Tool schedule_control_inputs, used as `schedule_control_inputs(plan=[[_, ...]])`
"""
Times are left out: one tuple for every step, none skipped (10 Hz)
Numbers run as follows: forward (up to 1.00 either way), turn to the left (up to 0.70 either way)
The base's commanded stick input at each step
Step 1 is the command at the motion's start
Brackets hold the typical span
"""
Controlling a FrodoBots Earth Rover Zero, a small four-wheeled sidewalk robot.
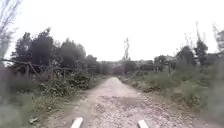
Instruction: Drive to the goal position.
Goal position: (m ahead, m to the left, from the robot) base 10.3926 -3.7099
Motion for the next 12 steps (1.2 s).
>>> schedule_control_inputs(plan=[[0.7, 0.0], [0.7, 0.0], [0.7, 0.0], [0.7, 0.0], [0.7, 0.0], [0.7, 0.0], [0.7, 0.0], [0.7, 0.0], [0.7, 0.0], [0.7, 0.0], [0.7, 0.0], [0.7, 0.0]])
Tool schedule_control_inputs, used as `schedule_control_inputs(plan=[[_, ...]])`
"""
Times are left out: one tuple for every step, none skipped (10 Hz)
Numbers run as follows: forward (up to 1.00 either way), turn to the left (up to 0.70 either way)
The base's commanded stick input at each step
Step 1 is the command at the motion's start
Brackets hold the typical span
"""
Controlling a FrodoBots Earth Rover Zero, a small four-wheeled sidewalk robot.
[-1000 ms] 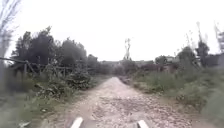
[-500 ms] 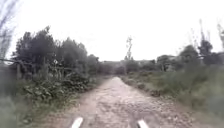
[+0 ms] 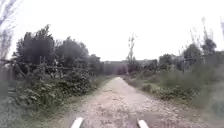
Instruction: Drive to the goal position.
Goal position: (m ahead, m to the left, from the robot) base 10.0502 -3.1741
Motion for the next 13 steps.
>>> schedule_control_inputs(plan=[[0.7, -0.33], [0.7, -0.35], [0.7, -0.17], [0.7, 0.0], [0.7, 0.0], [0.7, 0.0], [0.7, 0.0], [0.7, 0.0], [0.7, 0.0], [0.7, 0.0], [0.7, 0.0], [0.7, 0.0], [0.7, 0.0]])
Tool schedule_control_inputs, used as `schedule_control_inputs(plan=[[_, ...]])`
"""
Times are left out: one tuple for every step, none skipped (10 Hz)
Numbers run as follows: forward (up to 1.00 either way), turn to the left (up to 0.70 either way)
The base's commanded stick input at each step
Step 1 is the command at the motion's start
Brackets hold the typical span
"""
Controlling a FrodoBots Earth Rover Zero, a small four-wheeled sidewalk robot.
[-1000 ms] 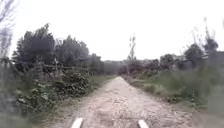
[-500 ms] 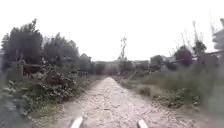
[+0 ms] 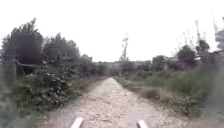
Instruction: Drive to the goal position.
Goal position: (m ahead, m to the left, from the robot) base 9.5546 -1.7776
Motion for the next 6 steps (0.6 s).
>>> schedule_control_inputs(plan=[[0.7, 0.0], [0.7, 0.0], [0.7, 0.0], [0.7, 0.0], [0.7, 0.0], [0.7, 0.0]])
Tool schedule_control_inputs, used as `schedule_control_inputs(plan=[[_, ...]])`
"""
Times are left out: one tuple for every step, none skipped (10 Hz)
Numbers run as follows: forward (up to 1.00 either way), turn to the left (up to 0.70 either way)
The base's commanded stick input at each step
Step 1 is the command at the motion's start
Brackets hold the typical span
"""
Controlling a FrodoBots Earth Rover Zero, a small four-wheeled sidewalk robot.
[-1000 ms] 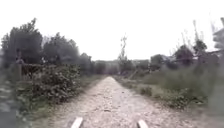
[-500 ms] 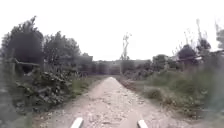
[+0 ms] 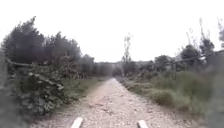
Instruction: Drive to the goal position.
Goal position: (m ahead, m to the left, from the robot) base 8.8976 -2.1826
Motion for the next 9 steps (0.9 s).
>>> schedule_control_inputs(plan=[[0.7, 0.0], [0.7, 0.0], [0.7, 0.0], [0.7, -0.01], [0.7, -0.11], [0.7, -0.28], [0.7, -0.13], [0.7, 0.0], [0.7, 0.0]])
